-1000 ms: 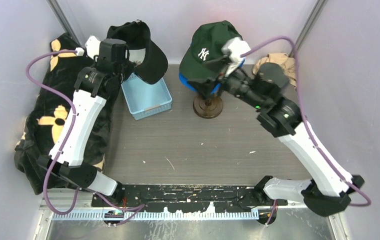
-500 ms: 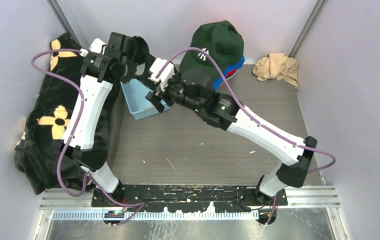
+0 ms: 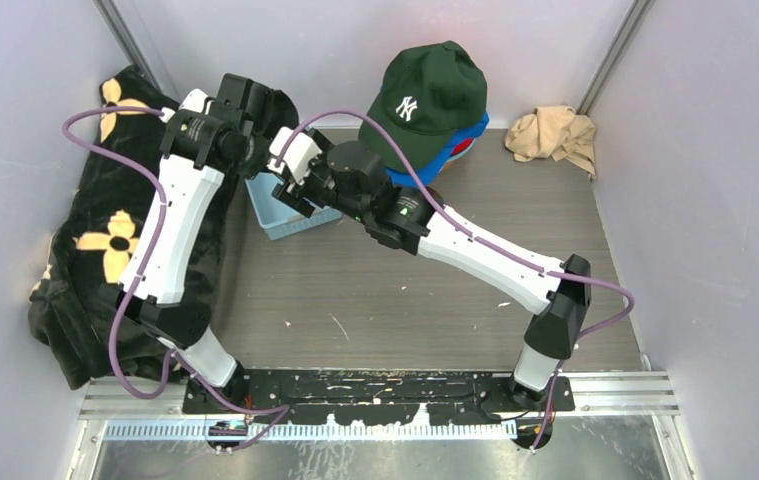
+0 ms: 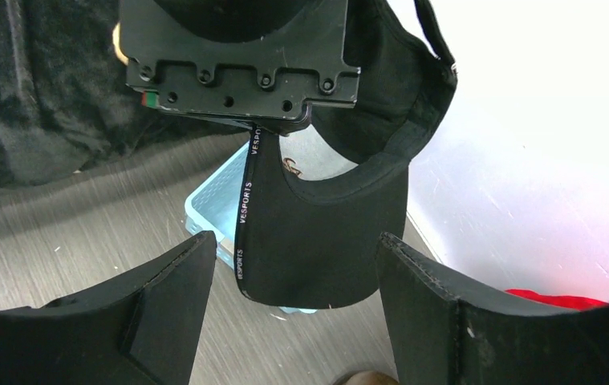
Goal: Stack the hats
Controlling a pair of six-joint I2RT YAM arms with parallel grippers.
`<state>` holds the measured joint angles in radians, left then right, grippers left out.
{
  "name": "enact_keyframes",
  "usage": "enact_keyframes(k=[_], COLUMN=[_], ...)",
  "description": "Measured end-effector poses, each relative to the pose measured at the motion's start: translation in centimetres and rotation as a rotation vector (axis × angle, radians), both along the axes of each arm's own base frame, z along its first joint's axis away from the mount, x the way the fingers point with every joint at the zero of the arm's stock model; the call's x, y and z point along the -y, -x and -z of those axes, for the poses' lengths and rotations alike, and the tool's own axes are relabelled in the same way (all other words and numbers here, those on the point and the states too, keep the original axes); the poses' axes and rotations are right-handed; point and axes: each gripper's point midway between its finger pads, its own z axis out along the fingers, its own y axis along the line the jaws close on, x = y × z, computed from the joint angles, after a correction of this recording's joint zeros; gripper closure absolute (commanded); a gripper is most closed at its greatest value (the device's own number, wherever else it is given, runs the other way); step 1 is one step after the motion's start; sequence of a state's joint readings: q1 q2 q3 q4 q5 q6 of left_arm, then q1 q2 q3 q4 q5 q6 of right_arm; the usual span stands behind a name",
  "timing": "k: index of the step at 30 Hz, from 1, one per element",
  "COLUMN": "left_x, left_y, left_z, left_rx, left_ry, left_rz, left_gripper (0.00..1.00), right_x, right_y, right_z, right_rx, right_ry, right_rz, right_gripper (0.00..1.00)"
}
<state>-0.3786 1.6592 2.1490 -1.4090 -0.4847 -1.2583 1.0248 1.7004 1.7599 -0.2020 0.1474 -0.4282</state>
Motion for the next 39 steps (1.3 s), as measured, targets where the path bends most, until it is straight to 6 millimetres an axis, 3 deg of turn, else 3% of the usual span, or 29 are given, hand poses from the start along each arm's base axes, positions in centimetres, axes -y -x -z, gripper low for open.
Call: enact_keyframes(k=[7, 12, 22, 27, 33, 39], left_x=[-0.2, -0.1, -0.2, -0.1, -0.1, -0.3], left_y=[0.5, 0.6, 0.4, 0.2, 0.0, -0.2], left_z=[-0.9, -0.9, -0.7, -1.0, -1.1, -1.3], left_rx=[0.024, 0.022, 0.024, 0.042, 0.054, 0.128], left_ry=[0.009, 0.014, 0.017, 0.033, 0.038, 0.047], left_rz=[0.001, 0.005, -0.002, -0.011, -0.009, -0.007], left_gripper=[1.0, 1.0, 1.0, 1.0, 1.0, 0.9], right_x=[-1.0, -1.8, -3.5, -3.6, -3.4, -3.5], right_y=[-0.7, -1.2, -2.0, -1.9, -2.1, -2.3], right_z=[1.6, 2.0, 2.6, 2.6, 2.5, 2.6], right_rx=[0.0, -0.002, -0.007, -0.009, -0.002, 0.012], right_ry=[0.028, 0.034, 0.033, 0.031, 0.031, 0.02], right_rz=[-0.001, -0.002, -0.012, -0.015, -0.002, 0.007], right_gripper=[0.27, 0.37, 0.74, 0.99, 0.99, 0.99])
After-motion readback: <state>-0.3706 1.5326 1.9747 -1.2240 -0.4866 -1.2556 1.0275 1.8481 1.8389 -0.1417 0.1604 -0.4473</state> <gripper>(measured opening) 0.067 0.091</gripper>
